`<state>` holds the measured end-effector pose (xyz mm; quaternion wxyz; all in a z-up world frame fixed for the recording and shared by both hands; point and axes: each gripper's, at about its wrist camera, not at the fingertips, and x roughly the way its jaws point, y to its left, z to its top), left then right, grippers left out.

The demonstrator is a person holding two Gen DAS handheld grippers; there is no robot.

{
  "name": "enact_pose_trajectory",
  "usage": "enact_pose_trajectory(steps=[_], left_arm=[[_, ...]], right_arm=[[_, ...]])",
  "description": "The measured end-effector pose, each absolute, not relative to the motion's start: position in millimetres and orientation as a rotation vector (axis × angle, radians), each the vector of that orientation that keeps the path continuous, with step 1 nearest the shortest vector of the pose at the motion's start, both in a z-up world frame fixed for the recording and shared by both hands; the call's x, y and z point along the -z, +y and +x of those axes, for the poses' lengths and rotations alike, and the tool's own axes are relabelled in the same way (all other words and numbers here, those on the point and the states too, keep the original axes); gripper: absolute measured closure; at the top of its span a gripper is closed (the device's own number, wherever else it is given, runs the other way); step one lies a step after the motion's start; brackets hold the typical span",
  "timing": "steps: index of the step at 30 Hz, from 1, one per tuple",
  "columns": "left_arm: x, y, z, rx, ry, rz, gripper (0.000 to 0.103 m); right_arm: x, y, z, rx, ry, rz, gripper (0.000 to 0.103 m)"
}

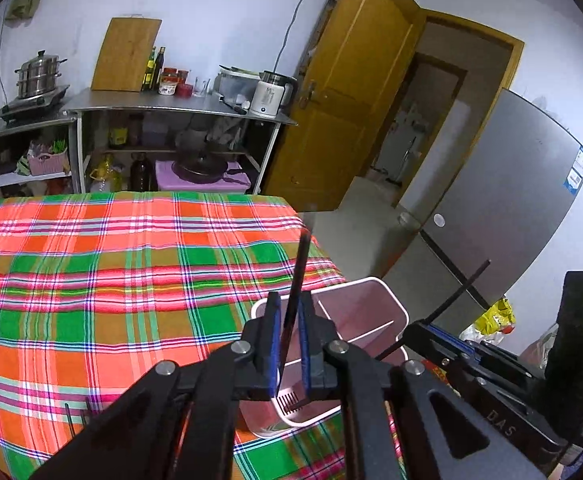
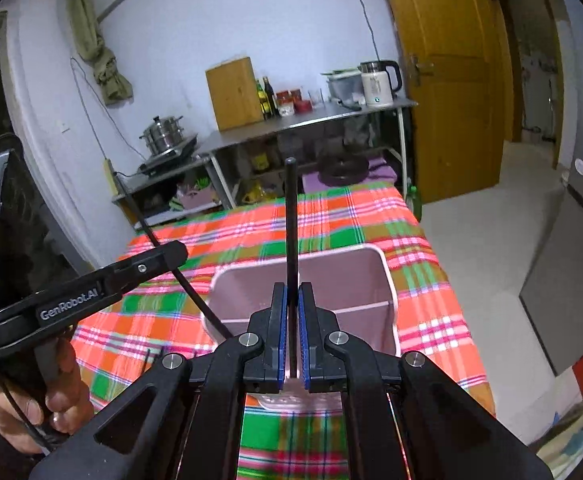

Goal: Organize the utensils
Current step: 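Lift the left tool's black chopstick upright over the pink holder while the right tool carries its own, then open the left tool to drop its chopstick into the holder while the right tool releases its own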

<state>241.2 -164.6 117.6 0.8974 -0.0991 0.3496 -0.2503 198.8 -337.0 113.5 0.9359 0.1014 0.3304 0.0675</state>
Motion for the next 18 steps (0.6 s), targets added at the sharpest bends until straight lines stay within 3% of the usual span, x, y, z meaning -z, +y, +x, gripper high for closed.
enact_pose_trajectory(steps=[3, 8, 18], left_arm=[[-118, -161, 239, 0.514, 0.717, -0.205, 0.078], [-127, -155, 228, 0.513, 0.682, -0.200, 0.071], [-143, -127, 187, 0.501, 0.618, -0.192, 0.070]], right_arm=[[-111, -338, 200, -0.132, 0.682, 0.203, 0.098], [-119, -337, 192, -0.122, 0.654, 0.193, 0.091], [-138, -330, 153, -0.115, 0.586, 0.185, 0.089]])
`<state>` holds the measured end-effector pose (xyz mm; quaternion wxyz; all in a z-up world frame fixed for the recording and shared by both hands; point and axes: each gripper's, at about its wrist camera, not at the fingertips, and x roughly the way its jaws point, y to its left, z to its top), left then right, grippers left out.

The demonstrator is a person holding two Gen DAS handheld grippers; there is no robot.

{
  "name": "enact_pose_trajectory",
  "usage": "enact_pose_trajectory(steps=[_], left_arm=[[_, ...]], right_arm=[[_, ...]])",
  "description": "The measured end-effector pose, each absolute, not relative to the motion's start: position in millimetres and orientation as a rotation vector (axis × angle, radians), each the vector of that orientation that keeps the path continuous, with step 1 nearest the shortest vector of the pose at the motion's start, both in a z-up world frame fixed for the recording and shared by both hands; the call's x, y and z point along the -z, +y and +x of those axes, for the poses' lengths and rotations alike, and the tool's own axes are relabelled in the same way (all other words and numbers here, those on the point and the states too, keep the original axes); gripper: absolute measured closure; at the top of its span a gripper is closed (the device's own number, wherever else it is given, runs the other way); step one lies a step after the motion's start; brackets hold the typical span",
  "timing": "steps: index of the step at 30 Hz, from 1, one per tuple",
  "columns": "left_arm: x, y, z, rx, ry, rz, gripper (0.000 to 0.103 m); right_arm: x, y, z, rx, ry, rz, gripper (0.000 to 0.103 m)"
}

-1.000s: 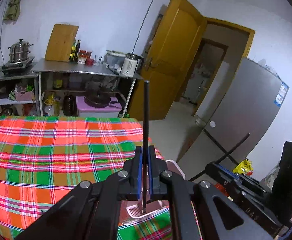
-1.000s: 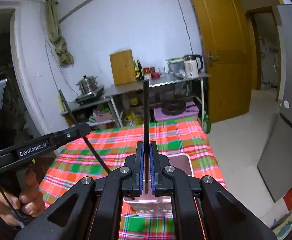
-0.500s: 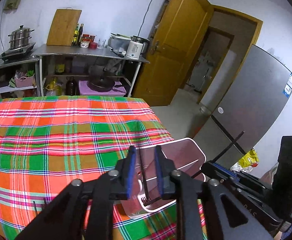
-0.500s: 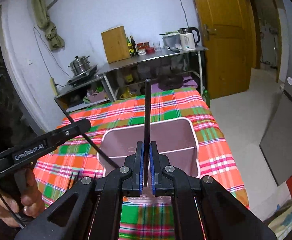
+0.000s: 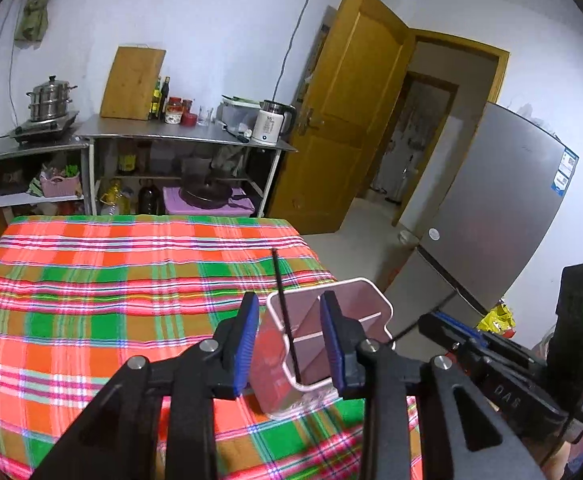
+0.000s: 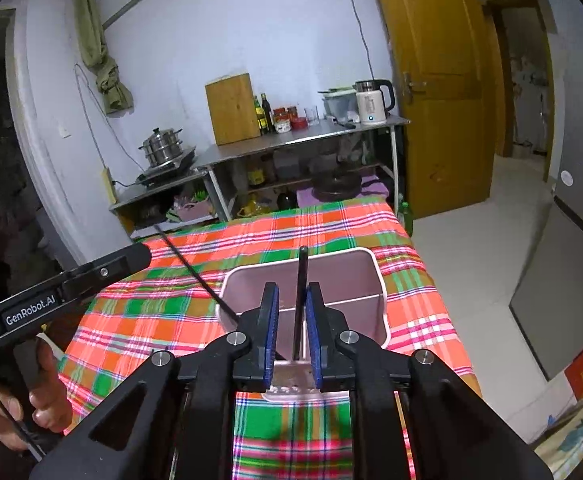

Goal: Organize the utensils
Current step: 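Open the left tool to drop its chopstick into the holder while the right tool releases its own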

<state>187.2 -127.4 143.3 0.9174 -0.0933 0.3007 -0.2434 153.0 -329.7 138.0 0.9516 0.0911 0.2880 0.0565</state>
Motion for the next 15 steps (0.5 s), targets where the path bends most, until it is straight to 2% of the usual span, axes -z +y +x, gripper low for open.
enact_pose_trajectory(steps=[7, 15], left_arm=[[-128, -96, 151, 0.453, 0.611, -0.179, 0.070], [-83, -49, 117, 0.379, 0.663, -0.181, 0.070]], right_arm=[[-129, -305, 122, -0.153, 0.585, 0.164, 0.089], [-95, -269, 103, -0.226, 0.647, 0.135, 0.089]])
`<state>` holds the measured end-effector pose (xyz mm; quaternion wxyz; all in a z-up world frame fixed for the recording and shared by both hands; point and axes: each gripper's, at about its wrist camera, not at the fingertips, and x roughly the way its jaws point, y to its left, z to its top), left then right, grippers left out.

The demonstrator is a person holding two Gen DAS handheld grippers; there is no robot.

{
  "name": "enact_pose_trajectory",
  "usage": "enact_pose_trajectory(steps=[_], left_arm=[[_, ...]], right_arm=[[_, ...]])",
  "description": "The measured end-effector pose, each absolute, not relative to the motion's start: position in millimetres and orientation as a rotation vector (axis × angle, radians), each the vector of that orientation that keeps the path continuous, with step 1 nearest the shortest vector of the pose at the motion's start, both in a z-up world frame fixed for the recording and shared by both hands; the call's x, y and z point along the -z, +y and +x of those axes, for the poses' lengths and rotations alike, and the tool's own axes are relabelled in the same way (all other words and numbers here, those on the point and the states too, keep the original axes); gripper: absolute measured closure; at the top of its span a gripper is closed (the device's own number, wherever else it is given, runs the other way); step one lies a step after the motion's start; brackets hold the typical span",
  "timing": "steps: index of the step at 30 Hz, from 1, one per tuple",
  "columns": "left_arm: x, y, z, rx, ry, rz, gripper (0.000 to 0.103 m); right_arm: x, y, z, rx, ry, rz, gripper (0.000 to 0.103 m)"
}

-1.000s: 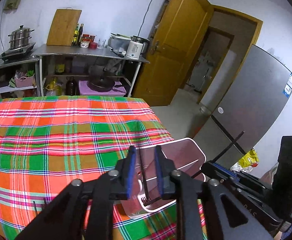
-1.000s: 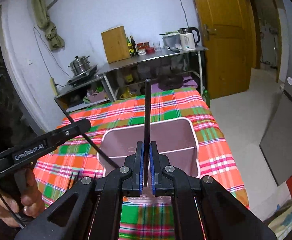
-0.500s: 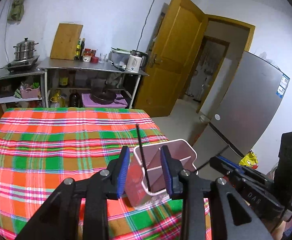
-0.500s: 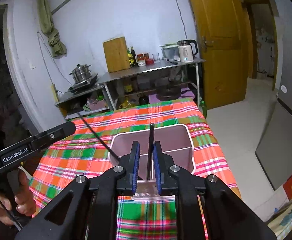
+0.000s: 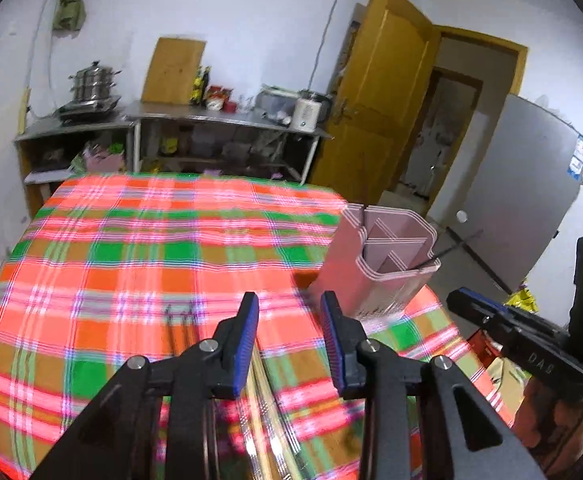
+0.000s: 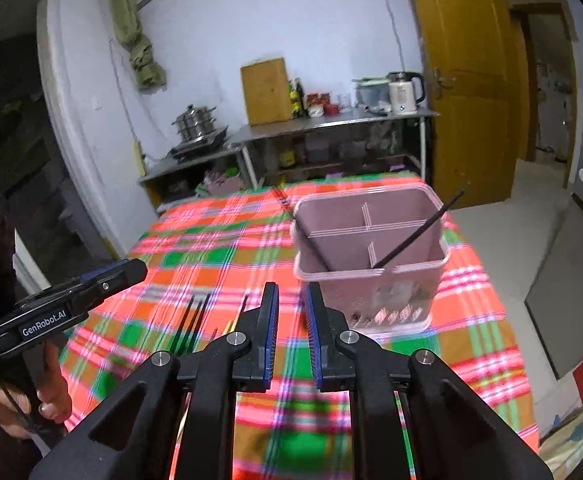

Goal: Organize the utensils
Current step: 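Open the left tool to drop its chopstick into the holder while the right tool releases its own, then move both tools back down to the row of chopsticks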

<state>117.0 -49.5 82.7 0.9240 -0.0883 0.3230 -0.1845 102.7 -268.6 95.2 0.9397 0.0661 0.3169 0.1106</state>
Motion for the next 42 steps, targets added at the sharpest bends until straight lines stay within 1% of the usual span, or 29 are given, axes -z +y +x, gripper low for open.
enact_pose_trajectory(steps=[9, 13, 20, 24, 28, 37, 42], left_arm=[[-18, -6, 107, 0.268, 0.797, -0.213, 0.070], [7, 3, 115, 0.232, 0.860, -0.213, 0.070], [36, 3, 140, 0.206, 0.932, -0.212, 0.071], [43, 3, 153, 0.201, 0.947, -0.215, 0.074], [43, 2, 160, 0.204, 0.942, -0.206, 0.074], [44, -4, 167, 0.188, 0.922, -0.136, 0.076], [44, 1, 165, 0.177, 0.923, -0.125, 0.087]], right_arm=[[-50, -229, 104, -0.299, 0.755, 0.108, 0.089], [-31, -213, 114, -0.323, 0.805, 0.105, 0.089], [3, -192, 136, -0.344, 0.889, 0.091, 0.092], [21, -181, 150, -0.350, 0.933, 0.078, 0.093], [33, -171, 166, -0.351, 0.961, 0.070, 0.093], [41, -169, 187, -0.321, 0.977, 0.063, 0.093], [43, -177, 188, -0.309, 0.980, 0.073, 0.094]])
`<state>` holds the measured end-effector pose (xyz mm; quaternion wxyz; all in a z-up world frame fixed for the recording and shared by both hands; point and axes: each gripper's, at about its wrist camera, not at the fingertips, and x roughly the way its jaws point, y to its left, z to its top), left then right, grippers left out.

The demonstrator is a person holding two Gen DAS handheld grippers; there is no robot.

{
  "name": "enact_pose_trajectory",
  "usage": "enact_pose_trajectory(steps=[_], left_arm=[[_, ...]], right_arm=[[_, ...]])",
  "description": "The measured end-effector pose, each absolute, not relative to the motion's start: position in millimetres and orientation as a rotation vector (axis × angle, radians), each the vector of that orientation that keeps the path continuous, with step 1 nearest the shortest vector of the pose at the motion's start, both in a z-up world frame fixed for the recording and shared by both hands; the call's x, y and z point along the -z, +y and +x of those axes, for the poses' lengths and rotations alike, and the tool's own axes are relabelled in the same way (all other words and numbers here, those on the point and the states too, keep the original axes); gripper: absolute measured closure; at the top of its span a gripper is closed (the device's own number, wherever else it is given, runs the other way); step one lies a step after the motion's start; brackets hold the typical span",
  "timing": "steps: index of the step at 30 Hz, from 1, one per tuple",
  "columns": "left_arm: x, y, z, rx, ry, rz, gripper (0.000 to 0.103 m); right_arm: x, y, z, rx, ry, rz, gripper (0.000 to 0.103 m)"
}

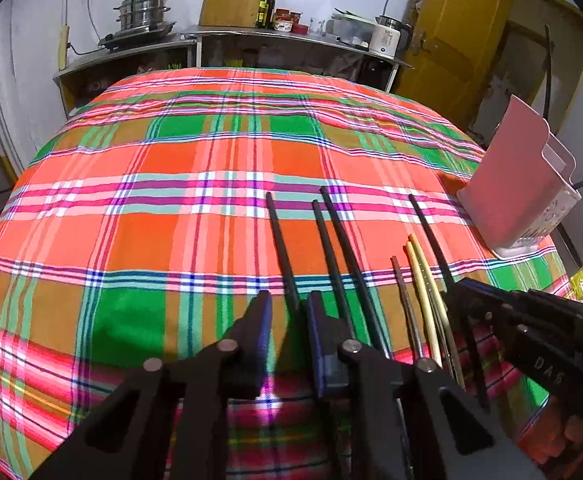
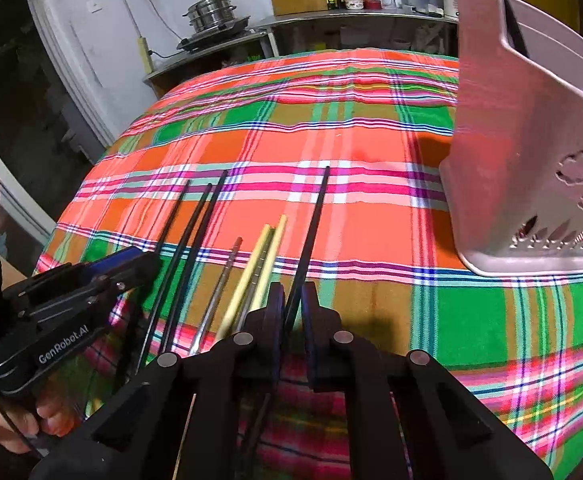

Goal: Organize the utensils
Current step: 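Move both tools back down to the row of chopsticks, then close the left tool on a black chopstick while the right tool grasps another, then raise the left tool's chopstick upright over the pink holder while the right tool carries its own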

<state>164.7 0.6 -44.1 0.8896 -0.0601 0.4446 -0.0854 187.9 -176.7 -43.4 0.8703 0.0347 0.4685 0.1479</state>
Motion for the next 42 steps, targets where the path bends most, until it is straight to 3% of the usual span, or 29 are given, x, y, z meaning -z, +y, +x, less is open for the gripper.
enact_pose_trajectory(steps=[17, 24, 42], left_arm=[[43, -9, 190, 0.157, 0.963, -0.078, 0.088], [38, -6, 185, 0.174, 0.967, -0.115, 0.097], [-70, -18, 129, 0.282, 0.739, -0.101, 0.097]], right_arm=[[41, -168, 216, -0.266, 0.995, 0.039, 0.094], [33, -173, 207, -0.289, 0.979, 0.061, 0.098], [-67, -196, 146, -0.362, 0.747, 0.123, 0.098]])
